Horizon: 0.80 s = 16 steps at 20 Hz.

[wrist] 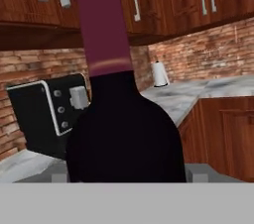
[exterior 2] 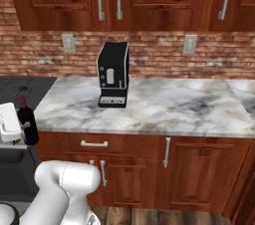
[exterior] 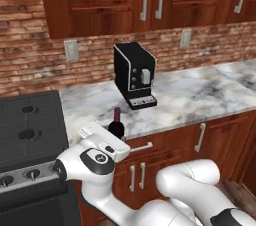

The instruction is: There is a wine glass and glass cup on the dining counter. Place the wine bottle next to the wine glass and the juice bottle next to the glass cup.

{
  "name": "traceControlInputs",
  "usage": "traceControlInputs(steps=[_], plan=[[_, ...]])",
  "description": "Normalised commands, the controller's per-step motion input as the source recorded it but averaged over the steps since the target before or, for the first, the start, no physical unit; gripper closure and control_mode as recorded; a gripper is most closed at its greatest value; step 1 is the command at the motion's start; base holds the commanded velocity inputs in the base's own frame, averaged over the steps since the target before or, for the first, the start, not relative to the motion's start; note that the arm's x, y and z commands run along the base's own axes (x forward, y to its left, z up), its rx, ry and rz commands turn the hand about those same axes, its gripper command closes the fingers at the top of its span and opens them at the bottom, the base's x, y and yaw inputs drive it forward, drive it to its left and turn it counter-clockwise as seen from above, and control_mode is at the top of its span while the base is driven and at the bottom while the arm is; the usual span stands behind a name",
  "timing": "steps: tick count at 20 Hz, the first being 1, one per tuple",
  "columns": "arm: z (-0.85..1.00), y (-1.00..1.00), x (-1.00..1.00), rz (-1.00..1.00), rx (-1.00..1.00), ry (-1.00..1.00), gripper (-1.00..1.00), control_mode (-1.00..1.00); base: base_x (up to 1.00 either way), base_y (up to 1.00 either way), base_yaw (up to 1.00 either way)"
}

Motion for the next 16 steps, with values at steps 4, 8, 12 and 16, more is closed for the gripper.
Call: traceControlInputs(steps=[4,8,12,16], plan=[[0.00,0.00,0.00,0.00,0.00,0.00,1.00,1.00,0.00,0.85,-0.09],[0.00,0.00,0.00,0.00,0.00,0.00,1.00,1.00,0.00,0.88,-0.06],[0.00,0.00,0.00,0.00,0.00,0.00,1.00,1.00,-0.09,0.94,0.02],[0.00,0.00,0.00,0.00,0.00,0.00,1.00,1.00,-0.25,0.90,0.21]])
